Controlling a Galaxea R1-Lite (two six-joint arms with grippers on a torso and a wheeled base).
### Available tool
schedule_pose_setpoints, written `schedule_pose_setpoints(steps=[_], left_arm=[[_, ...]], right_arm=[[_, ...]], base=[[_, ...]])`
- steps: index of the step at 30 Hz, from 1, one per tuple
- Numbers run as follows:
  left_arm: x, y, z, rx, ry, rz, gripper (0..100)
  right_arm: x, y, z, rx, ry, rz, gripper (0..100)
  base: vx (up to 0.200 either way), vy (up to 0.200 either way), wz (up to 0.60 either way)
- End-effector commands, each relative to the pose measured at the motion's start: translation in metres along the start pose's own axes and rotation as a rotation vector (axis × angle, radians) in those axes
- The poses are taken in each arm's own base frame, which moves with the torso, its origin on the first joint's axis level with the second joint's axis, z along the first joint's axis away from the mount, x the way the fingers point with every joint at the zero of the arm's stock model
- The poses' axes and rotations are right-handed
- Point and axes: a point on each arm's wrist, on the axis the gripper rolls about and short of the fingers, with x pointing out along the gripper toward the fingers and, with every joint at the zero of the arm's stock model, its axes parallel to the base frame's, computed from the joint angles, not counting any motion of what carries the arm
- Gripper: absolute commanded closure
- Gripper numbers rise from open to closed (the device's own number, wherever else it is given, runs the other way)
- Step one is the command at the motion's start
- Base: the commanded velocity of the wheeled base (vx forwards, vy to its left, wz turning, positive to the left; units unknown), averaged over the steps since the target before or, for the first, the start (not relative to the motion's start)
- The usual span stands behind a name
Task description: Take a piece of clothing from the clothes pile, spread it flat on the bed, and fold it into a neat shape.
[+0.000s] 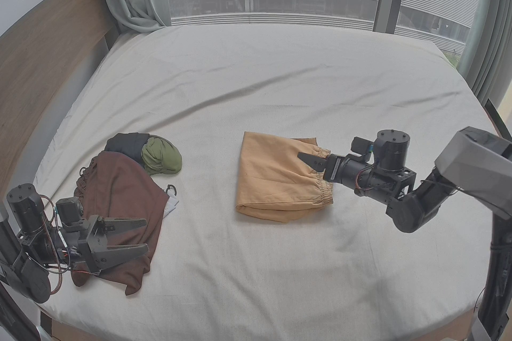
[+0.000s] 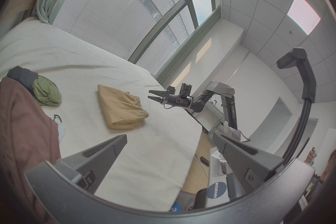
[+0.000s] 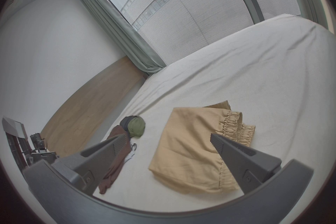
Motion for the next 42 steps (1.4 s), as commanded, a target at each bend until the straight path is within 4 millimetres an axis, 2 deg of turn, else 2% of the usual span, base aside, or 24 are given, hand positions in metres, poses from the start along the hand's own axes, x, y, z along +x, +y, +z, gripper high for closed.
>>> schedule_pose_setpoints(steps=[1, 3, 6, 14, 16, 17, 19, 26, 31, 35, 42], left_arm=[[0.006, -0.043, 0.023, 0.032, -0.021, -0.107, 0], [0.007, -0.055, 0.028, 0.003, -0.023, -0.137, 0], [0.011, -0.062, 0.029, -0.030, -0.015, -0.163, 0], [0.015, -0.064, 0.019, -0.017, -0.015, -0.130, 0], [0.014, -0.064, 0.014, 0.017, -0.029, -0.082, 0], [0.014, -0.064, 0.014, 0.017, -0.029, -0.082, 0], [0.014, -0.066, 0.005, 0.075, -0.021, -0.039, 0], [0.018, -0.058, -0.006, 0.327, 0.019, 0.115, 0], [0.018, -0.058, -0.006, 0.345, 0.020, 0.206, 0], [0.017, -0.059, -0.006, 0.362, 0.024, 0.205, 0], [0.019, -0.086, -0.008, 0.417, 0.052, 0.109, 0]], right_arm=[[-0.083, 0.057, 0.039, -0.041, -0.067, 0.070, 0], [-0.106, 0.062, 0.040, -0.066, -0.065, 0.068, 0], [-0.126, 0.060, 0.033, -0.106, -0.045, 0.044, 0], [-0.169, 0.059, 0.011, -0.166, 0.013, 0.014, 0], [-0.183, 0.061, 0.007, -0.181, 0.020, 0.013, 0], [-0.183, 0.061, 0.007, -0.181, 0.020, 0.013, 0], [-0.198, 0.060, 0.000, -0.207, 0.033, 0.001, 0], [-0.235, 0.058, -0.007, -0.220, 0.009, -0.045, 0], [-0.261, 0.048, -0.007, -0.256, -0.038, -0.133, 0], [-0.277, 0.050, -0.007, -0.268, -0.083, -0.153, 0], [-0.315, 0.055, -0.008, -0.286, -0.202, -0.223, 0]], base=[[0.000, 0.000, 0.00], [0.000, 0.000, 0.00], [0.000, 0.000, 0.00], [0.000, 0.000, 0.00], [0.000, 0.000, 0.00], [0.000, 0.000, 0.00], [0.000, 0.000, 0.00], [0.000, 0.000, 0.00], [0.000, 0.000, 0.00], [0.000, 0.000, 0.00], [0.000, 0.000, 0.00]])
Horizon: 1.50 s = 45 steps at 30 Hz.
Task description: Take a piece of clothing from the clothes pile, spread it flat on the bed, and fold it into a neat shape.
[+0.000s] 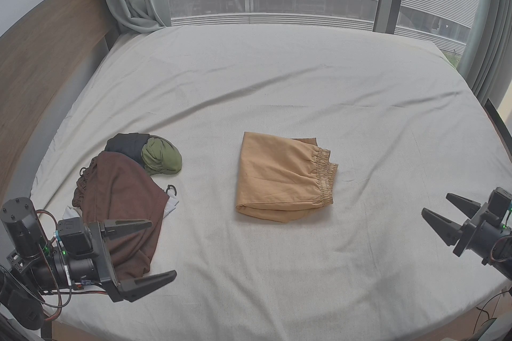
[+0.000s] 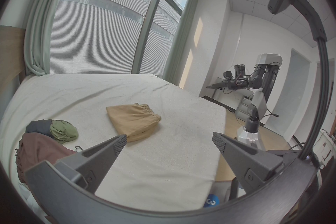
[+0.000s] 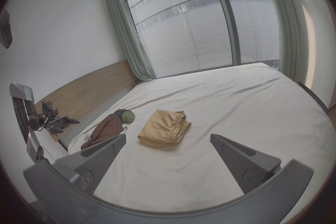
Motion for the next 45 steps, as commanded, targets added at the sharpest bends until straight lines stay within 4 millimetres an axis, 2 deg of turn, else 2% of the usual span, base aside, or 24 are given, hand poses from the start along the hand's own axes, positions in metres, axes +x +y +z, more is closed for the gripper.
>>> schedule_pose_setpoints(steps=[1, 7, 10, 12, 16, 17, 20, 21, 25, 27, 33, 36, 39, 41, 45], left_arm=[[-0.008, -0.026, 0.006, 0.037, 0.002, -0.077, 0], [-0.025, -0.047, 0.006, 0.059, 0.034, -0.123, 0], [-0.030, -0.051, 0.007, 0.065, 0.027, -0.120, 0], [-0.044, -0.060, 0.011, 0.091, -0.006, -0.096, 0], [-0.059, -0.065, 0.010, 0.091, -0.022, -0.019, 0], [-0.070, -0.066, 0.007, 0.076, -0.017, 0.069, 0], [-0.078, -0.069, 0.004, 0.069, -0.018, 0.128, 0], [-0.084, -0.074, 0.001, 0.061, -0.018, 0.151, 0], [-0.092, -0.086, -0.006, 0.061, -0.022, 0.142, 0], [-0.101, -0.101, -0.015, 0.065, -0.028, 0.144, 0], [-0.114, -0.124, -0.035, 0.085, -0.058, 0.152, 0], [-0.124, -0.140, -0.048, 0.065, -0.130, 0.175, 0], [-0.127, -0.143, -0.051, 0.025, -0.195, 0.294, 0], [-0.129, -0.140, -0.051, 0.005, -0.203, 0.457, 0], [-0.132, -0.134, -0.051, -0.016, -0.215, 0.763, 0]], right_arm=[[-0.037, 0.000, 0.005, -0.021, -0.123, -0.074, 0], [-0.073, 0.010, 0.001, -0.046, -0.197, -0.105, 0], [-0.083, 0.013, -0.004, -0.048, -0.203, -0.097, 0], [-0.101, 0.019, -0.016, -0.047, -0.213, -0.081, 0], [-0.116, 0.023, -0.028, -0.055, -0.233, -0.070, 0], [-0.126, 0.026, -0.036, -0.060, -0.249, -0.069, 0], [-0.131, 0.028, -0.042, -0.062, -0.261, -0.082, 0], [-0.137, 0.029, -0.051, -0.072, -0.281, -0.110, 0], [-0.143, 0.030, -0.066, -0.074, -0.282, -0.109, 0], [-0.145, 0.031, -0.078, -0.067, -0.231, -0.078, 0], [-0.145, 0.031, -0.079, -0.066, -0.224, -0.087, 0], [-0.145, 0.027, -0.078, -0.088, -0.247, -0.263, 0], [-0.146, 0.024, -0.079, -0.112, -0.244, -0.398, 0], [-0.147, 0.021, -0.081, -0.107, -0.232, -0.505, 0], [-0.147, 0.021, -0.082, -0.101, -0.226, -0.497, 0]], base=[[0.000, 0.000, 0.00], [0.000, 0.000, 0.00], [0.000, 0.000, 0.00], [0.000, 0.000, 0.00], [0.000, 0.000, 0.00], [0.000, 0.000, 0.00], [0.000, 0.000, 0.00], [0.000, 0.000, 0.00], [0.000, 0.000, 0.00], [0.000, 0.000, 0.00], [0.000, 0.000, 0.00], [0.000, 0.000, 0.00], [0.000, 0.000, 0.00], [0.000, 0.000, 0.00], [0.000, 0.000, 0.00]])
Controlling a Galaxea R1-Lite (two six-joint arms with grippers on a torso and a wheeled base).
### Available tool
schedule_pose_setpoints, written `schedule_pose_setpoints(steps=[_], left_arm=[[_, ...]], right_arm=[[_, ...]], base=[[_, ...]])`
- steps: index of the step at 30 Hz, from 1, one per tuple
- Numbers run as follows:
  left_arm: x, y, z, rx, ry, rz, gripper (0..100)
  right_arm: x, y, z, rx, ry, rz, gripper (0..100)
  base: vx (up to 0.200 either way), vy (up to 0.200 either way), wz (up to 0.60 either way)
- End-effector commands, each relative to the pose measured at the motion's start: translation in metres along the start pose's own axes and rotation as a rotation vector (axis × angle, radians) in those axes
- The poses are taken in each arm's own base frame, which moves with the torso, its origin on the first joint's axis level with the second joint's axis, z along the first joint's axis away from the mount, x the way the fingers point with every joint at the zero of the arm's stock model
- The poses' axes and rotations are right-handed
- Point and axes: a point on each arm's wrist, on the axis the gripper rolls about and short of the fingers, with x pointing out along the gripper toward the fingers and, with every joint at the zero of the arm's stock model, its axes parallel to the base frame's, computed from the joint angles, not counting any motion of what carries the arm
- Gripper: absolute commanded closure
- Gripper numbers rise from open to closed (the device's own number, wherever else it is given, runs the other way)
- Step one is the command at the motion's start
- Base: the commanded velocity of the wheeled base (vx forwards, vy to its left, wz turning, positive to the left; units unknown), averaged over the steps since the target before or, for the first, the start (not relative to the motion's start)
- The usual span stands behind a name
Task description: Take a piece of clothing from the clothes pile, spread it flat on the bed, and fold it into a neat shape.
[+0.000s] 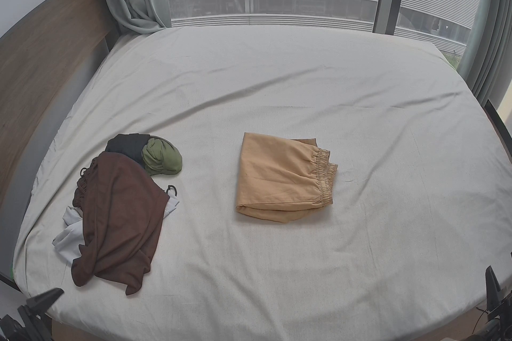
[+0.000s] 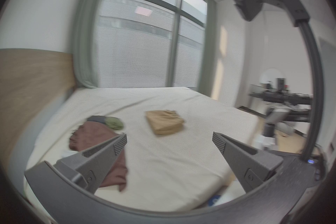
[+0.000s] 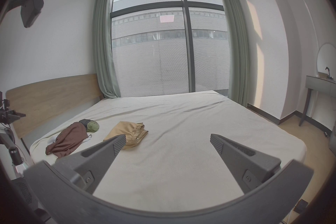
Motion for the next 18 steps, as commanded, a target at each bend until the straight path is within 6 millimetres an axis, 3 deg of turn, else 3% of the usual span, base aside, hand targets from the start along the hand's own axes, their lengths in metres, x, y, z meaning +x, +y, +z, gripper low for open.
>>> schedule_pose_setpoints(steps=[1, 7, 18], left_arm=[[-0.0102, 0.0029, -0.0097, -0.026, -0.075, 0.410, 0], [-0.0112, 0.0060, -0.0154, 0.000, -0.018, 0.560, 0], [-0.0112, 0.0063, -0.0157, -0.013, -0.022, 0.566, 0]], right_arm=[[-0.0006, -0.0024, -0.0088, -0.028, 0.029, -0.084, 0], [-0.0006, -0.0019, -0.0107, -0.062, 0.050, -0.051, 0], [-0.0006, -0.0015, -0.0107, -0.077, 0.051, -0.038, 0]], base=[[0.000, 0.000, 0.00], [0.000, 0.000, 0.00], [0.000, 0.000, 0.00]])
